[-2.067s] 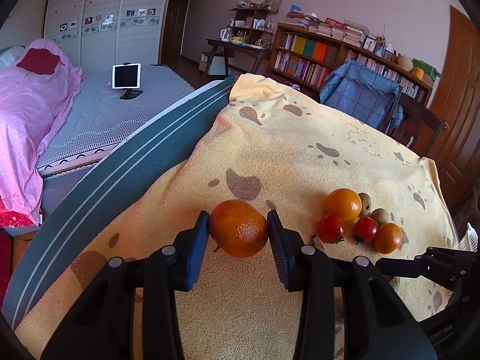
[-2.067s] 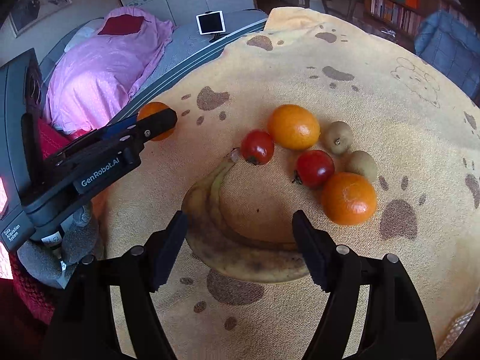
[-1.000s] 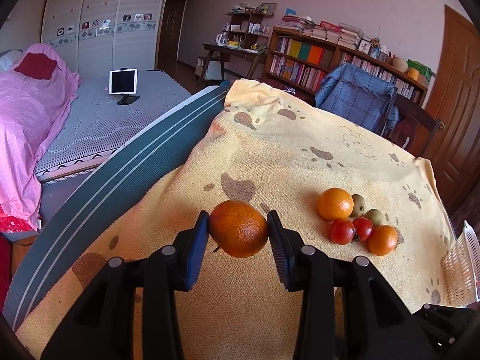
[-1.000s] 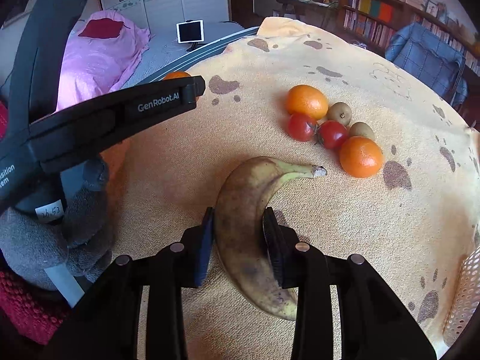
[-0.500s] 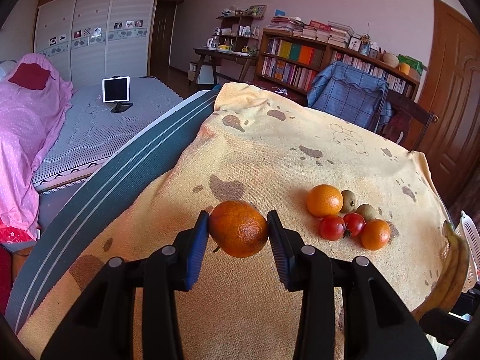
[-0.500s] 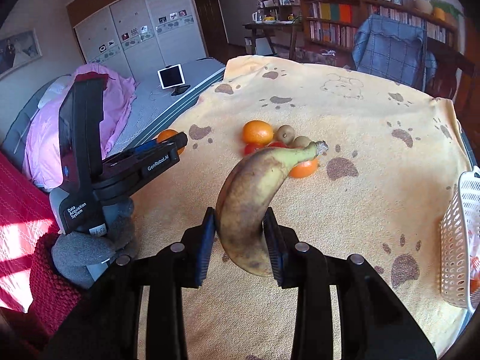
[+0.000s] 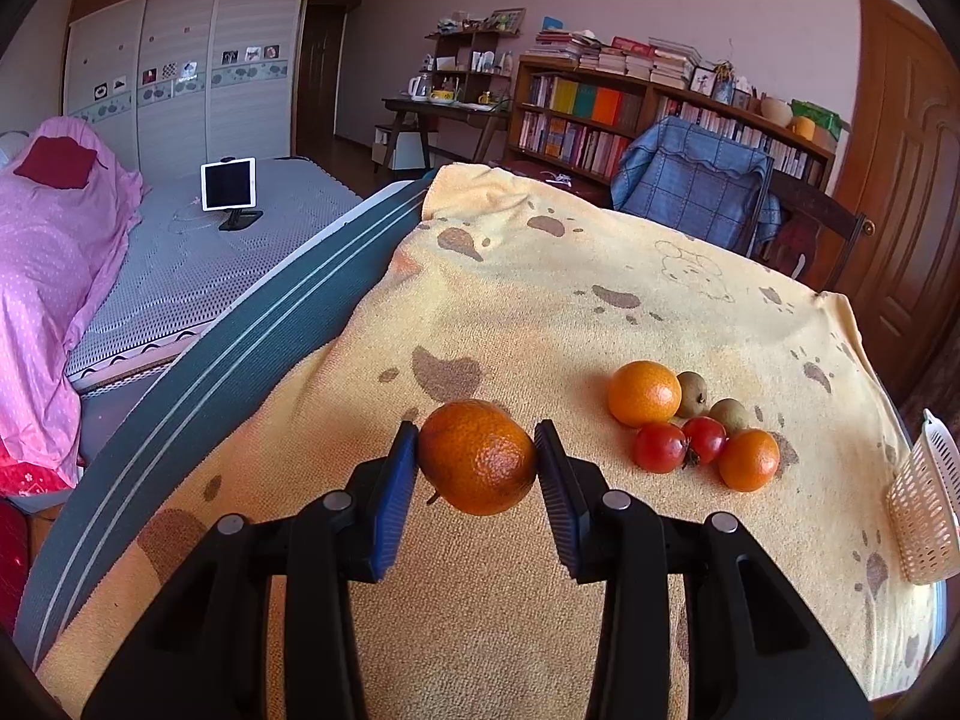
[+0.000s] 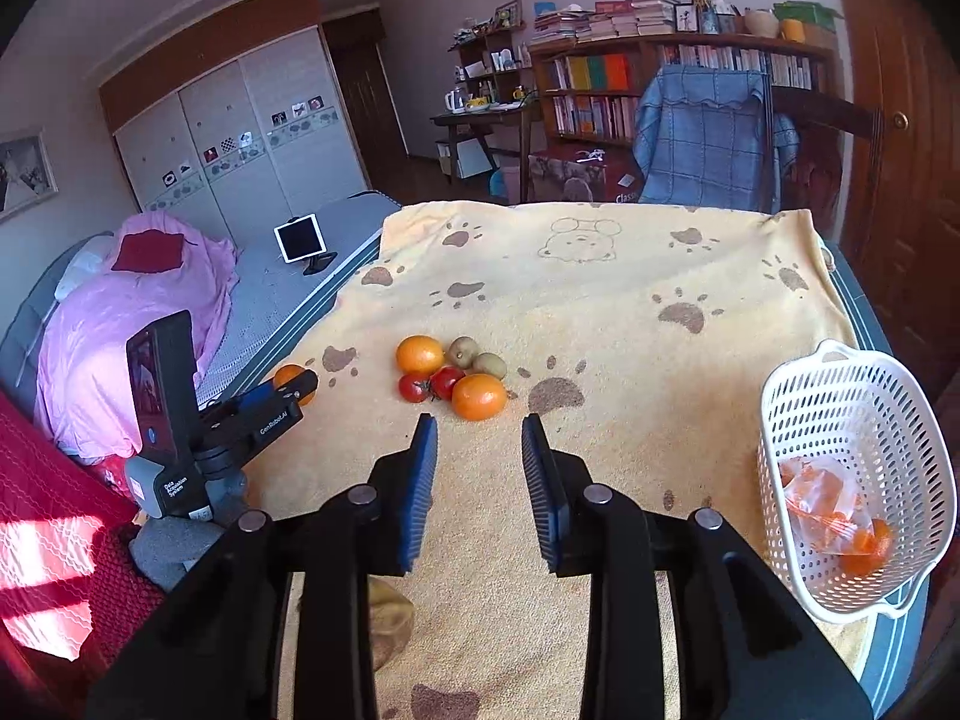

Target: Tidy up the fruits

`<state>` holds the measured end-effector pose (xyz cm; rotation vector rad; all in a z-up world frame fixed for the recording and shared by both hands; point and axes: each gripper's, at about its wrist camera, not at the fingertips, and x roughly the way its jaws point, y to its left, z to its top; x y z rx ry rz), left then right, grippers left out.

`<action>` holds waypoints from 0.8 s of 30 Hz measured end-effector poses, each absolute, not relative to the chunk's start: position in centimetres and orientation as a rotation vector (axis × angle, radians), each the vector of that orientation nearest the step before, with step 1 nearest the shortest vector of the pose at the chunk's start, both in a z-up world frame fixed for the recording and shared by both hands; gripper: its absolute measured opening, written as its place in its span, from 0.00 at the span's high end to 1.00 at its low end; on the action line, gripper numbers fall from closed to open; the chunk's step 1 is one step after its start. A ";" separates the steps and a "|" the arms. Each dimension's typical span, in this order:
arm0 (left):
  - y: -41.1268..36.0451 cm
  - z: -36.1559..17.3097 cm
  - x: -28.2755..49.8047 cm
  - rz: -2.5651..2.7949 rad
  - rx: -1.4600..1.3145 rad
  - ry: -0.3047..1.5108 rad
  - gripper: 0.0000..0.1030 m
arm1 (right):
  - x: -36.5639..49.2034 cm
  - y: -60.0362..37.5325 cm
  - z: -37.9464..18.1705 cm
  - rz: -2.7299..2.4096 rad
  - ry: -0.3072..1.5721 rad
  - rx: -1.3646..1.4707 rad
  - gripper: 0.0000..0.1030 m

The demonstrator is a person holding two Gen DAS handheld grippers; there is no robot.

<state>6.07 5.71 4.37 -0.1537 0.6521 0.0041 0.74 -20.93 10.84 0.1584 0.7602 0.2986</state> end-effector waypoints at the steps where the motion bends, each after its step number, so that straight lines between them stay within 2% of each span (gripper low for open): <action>1: 5.7 4.4 6.0 0.003 -0.153 0.651 0.61 | 0.7 -21.0 9.9 0.292 0.788 0.174 0.61; 5: 5.7 4.4 6.0 0.003 -0.153 0.651 0.61 | -0.8 -20.8 7.2 0.307 0.848 0.210 0.61; 9: 5.5 4.4 5.9 -0.001 -0.148 0.649 0.61 | -2.2 -21.4 5.9 0.312 0.876 0.256 0.54; 24: 4.9 4.6 5.4 -0.012 -0.119 0.640 0.61 | -4.4 -25.6 3.2 0.322 0.966 0.348 0.52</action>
